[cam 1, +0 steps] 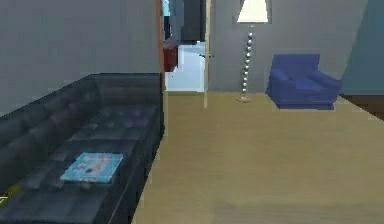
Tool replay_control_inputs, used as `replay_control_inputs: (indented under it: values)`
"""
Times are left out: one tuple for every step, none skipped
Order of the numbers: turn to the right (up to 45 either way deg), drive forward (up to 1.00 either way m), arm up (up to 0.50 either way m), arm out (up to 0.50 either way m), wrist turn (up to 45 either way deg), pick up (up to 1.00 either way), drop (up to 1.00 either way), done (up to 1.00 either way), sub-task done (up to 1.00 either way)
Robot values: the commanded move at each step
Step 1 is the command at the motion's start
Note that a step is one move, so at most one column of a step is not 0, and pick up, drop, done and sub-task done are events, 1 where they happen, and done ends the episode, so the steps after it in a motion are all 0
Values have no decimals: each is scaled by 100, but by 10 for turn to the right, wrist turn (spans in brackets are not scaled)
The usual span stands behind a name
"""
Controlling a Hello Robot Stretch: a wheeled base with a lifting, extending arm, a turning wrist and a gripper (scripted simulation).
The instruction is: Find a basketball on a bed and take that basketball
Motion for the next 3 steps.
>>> replay_control_inputs:
  values:
    - [0, 100, 0, 0, 0, 0, 0, 0, 0]
    - [0, 100, 0, 0, 0, 0, 0, 0, 0]
    - [0, 60, 0, 0, 0, 0, 0, 0, 0]
